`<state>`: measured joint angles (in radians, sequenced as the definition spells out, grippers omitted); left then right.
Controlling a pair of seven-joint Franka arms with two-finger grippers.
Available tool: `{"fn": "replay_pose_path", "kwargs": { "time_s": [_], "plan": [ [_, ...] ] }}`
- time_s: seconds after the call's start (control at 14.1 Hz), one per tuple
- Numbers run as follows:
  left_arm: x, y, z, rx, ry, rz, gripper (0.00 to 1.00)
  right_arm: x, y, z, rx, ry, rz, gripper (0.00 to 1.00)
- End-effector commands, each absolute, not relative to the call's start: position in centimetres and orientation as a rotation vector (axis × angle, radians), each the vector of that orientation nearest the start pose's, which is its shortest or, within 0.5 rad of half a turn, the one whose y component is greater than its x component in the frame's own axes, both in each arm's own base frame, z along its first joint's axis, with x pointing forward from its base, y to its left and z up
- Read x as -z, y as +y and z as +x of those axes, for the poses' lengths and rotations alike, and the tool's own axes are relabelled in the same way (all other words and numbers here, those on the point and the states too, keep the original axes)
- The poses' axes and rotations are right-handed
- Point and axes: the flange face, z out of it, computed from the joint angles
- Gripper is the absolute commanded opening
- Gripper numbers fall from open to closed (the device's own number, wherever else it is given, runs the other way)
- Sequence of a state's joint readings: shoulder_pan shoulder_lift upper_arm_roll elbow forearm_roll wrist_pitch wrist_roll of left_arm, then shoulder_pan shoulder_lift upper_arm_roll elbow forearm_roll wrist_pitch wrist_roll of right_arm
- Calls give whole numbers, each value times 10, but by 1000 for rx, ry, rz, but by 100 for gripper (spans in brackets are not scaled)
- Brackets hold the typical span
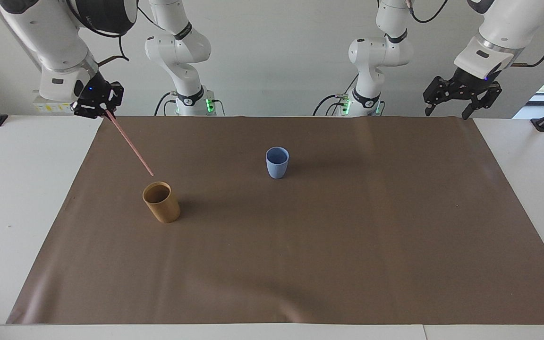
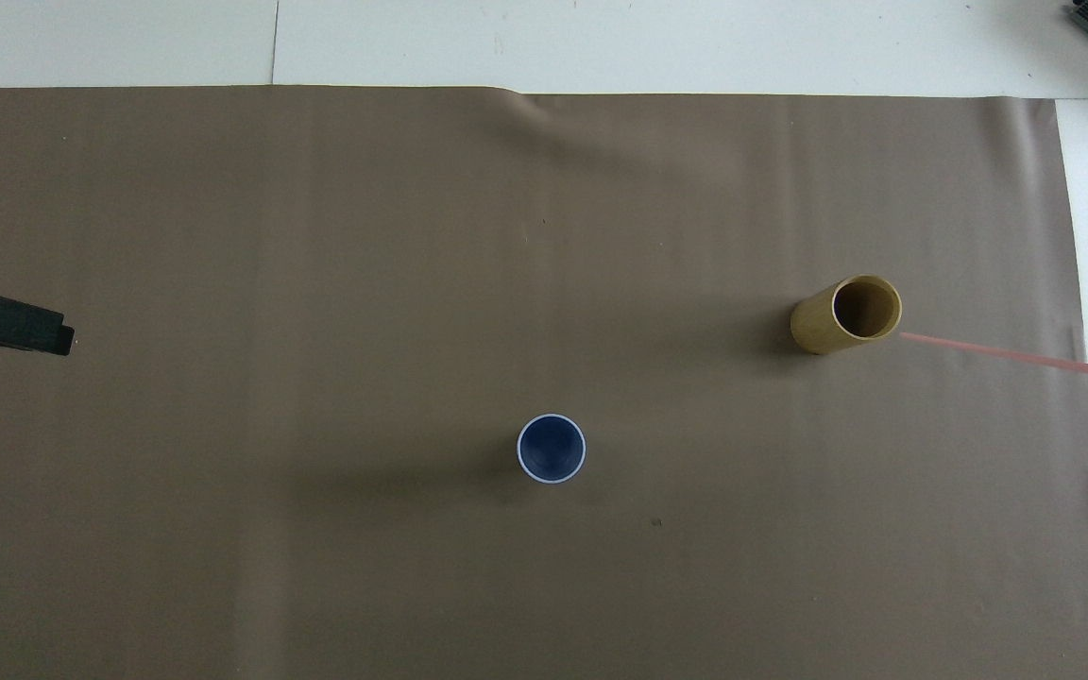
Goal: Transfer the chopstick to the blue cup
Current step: 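Carry the pink stick with the right gripper over the blue cup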
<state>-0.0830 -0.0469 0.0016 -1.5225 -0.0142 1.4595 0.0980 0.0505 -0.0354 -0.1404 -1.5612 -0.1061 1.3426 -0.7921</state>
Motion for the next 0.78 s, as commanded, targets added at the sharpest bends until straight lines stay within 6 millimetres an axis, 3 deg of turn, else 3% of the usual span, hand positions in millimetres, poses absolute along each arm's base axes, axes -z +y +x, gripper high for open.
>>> {"fn": "replay_pose_path", "kwargs": {
  "time_s": [0.0,0.14,0.36,0.57,0.71],
  "plan": [
    [-664,-43,521,-19,295,-3123,100,-653,-51,502,-350,-1072,-2991,0],
    [-665,-44,522,-10,303,-3125,100,-657,-25,498,-348,-1018,-3016,0],
    [-664,-43,522,-14,294,-3128,100,-662,45,491,-318,-1020,-3051,0],
    [-665,-38,522,-12,275,-3131,100,-658,103,481,-329,-963,-3084,0],
    [-665,-38,522,-12,275,-3131,100,-654,126,476,-324,-882,-3053,0]
  ]
}}
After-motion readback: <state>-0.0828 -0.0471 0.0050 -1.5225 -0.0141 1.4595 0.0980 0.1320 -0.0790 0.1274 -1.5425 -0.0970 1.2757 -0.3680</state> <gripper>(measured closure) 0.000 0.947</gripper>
